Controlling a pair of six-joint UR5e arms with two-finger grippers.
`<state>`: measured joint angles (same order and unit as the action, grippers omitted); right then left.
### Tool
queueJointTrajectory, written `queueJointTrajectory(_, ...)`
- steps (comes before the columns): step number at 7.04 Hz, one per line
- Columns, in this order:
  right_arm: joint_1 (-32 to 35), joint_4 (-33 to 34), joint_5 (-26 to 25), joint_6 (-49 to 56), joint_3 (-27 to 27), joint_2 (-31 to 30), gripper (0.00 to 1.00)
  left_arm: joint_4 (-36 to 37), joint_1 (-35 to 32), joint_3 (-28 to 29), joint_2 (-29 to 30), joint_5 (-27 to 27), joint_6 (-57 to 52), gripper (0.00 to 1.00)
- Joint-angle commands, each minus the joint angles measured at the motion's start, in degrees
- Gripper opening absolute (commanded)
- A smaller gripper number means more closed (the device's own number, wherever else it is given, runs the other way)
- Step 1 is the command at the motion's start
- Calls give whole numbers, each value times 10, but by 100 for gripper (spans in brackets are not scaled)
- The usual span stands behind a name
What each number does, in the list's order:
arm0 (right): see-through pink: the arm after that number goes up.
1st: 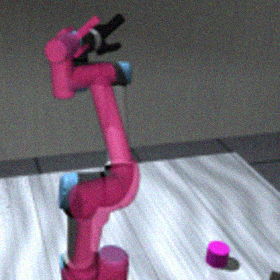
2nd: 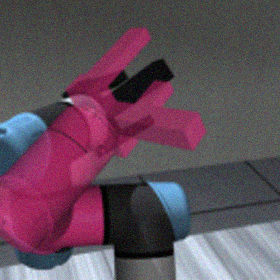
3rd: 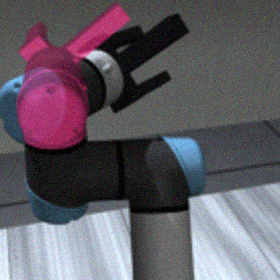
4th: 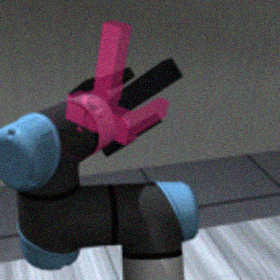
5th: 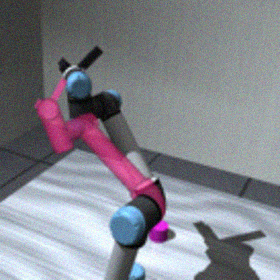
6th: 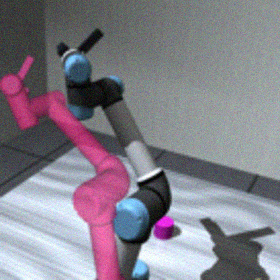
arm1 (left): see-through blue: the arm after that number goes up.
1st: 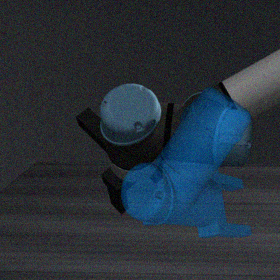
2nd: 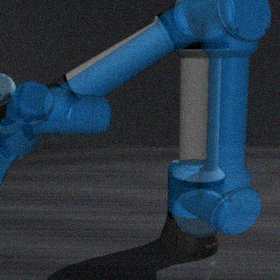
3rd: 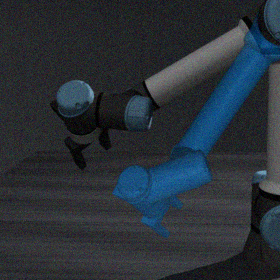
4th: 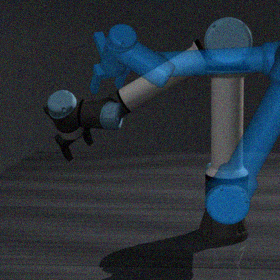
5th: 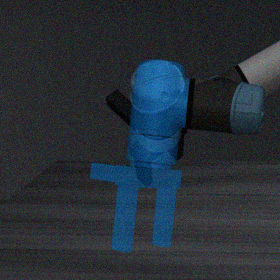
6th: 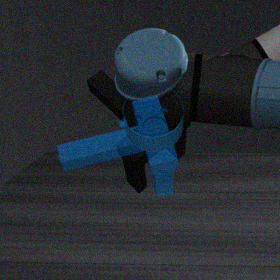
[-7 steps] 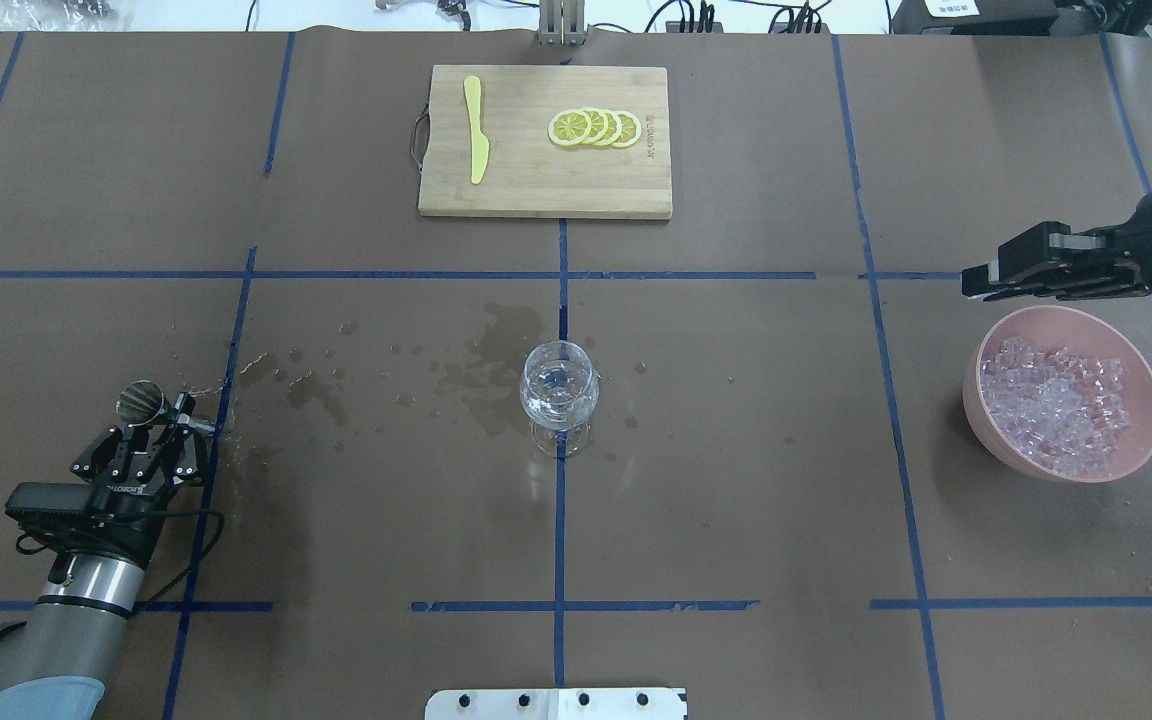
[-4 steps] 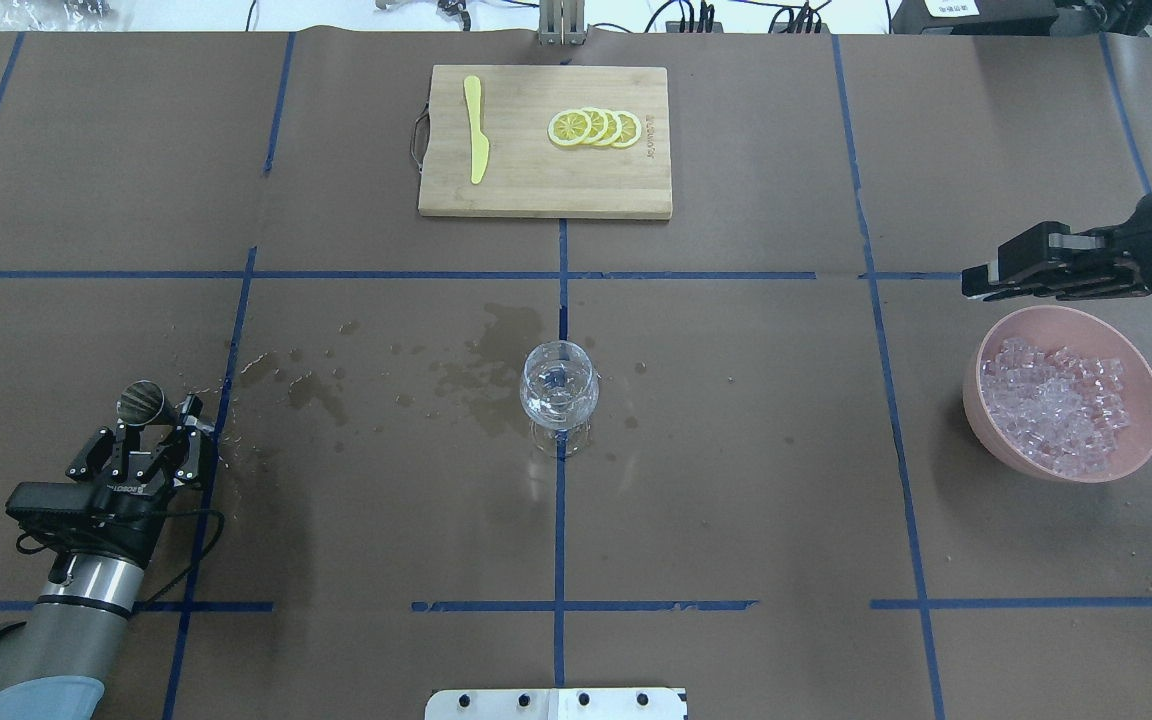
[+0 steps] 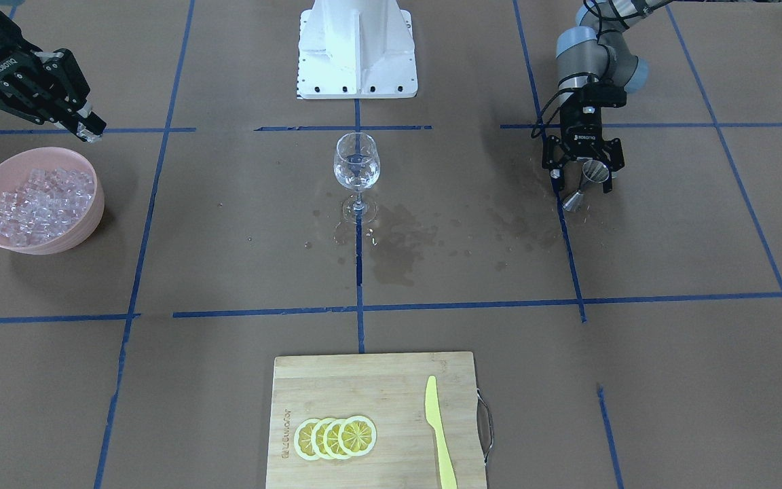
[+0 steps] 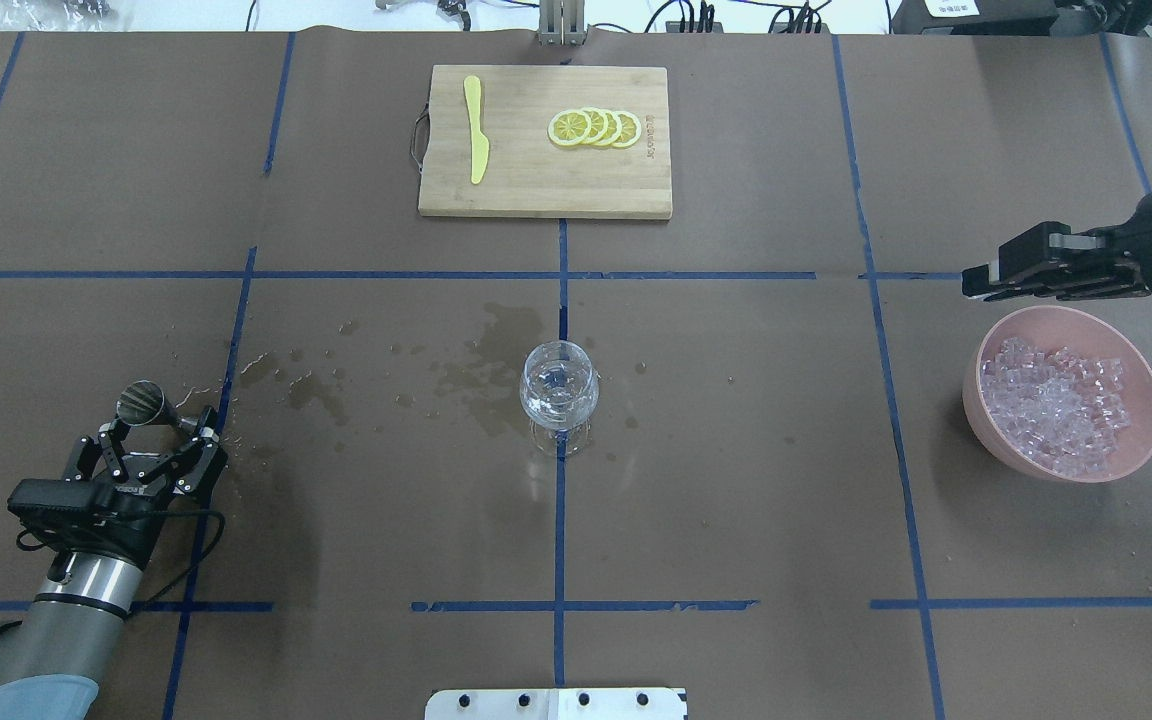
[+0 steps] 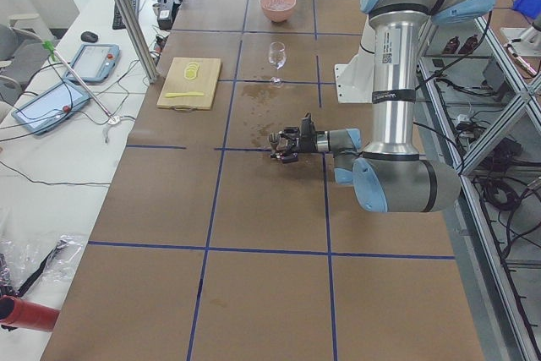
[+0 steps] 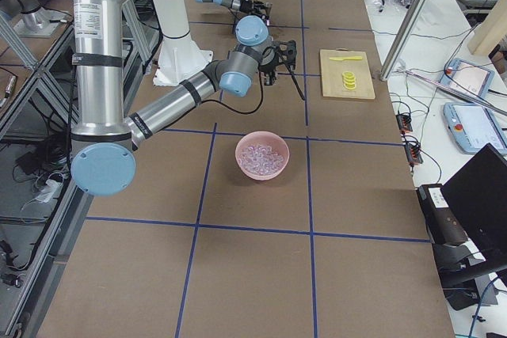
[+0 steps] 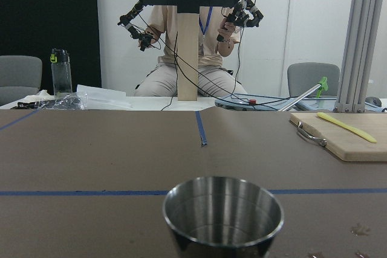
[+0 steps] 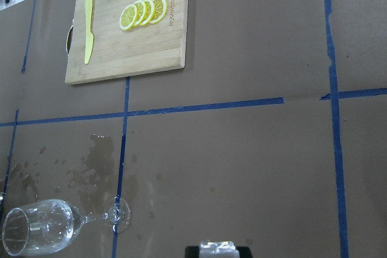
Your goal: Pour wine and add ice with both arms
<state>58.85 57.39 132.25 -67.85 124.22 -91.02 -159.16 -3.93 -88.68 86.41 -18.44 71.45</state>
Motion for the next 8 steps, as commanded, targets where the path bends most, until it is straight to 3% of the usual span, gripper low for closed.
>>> queueJointTrajectory(1, 0, 0, 0, 0, 1, 0, 0, -1, 0, -17, -18, -35, -17, 100)
queueJointTrajectory(5, 2, -1, -1, 0, 1, -1, 0, 0, 1, -63, -64, -132, -25, 100)
queueJointTrajectory(8, 2, -1, -1, 0, 2, -3, 0, 37, 1, -151, -131, -197, -25, 100)
